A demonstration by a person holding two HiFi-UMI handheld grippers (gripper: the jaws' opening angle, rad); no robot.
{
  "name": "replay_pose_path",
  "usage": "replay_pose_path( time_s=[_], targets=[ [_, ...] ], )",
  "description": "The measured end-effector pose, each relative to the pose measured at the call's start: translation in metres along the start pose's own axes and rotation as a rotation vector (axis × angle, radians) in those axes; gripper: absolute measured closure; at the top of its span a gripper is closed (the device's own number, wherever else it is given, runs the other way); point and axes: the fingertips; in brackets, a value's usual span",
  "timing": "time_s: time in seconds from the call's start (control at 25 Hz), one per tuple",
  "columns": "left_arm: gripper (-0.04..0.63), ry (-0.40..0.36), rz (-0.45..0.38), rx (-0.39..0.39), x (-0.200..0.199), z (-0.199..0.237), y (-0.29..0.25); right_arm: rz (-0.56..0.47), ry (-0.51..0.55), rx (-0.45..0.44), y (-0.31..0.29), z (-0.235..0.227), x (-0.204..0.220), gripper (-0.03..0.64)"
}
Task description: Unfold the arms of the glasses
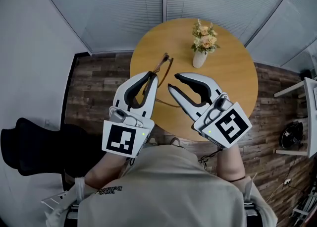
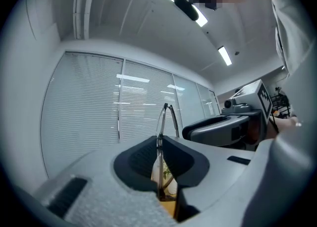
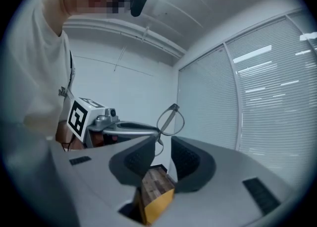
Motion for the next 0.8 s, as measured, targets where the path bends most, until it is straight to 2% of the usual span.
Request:
replay_pose_path(
  time_s=[0.16,0.4,0.6,0.8],
  targets=[
    [0.547,-0.008,0.019,0.021,0.005,-0.011,0.000,-0.017,-0.074,0.004,-0.003,0.001,0.001,0.535],
    [0.548,-0.022,0.041,0.028,0.014,-0.012,-0.002,-0.001,-0.116,0.001,-0.003,-0.003,0.015,0.549],
    [0.548,-0.036,0.043,0.026,0.015,-0.014,-0.002,0.034,-0.034,0.022,0.004,-0.006,0.014,0.550],
    [0.548,-0.056,0.045,0.014,0.016,-0.009,-0.003,0.055,0.039,0.090,0.015,-0.016,0.008,0.549]
  ],
)
Point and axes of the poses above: the fingertips, and each gripper's own axes: y backward along the fingers, z to its left, x out of its underside, and after that the axes turned 15 degrees about -z, right-handed
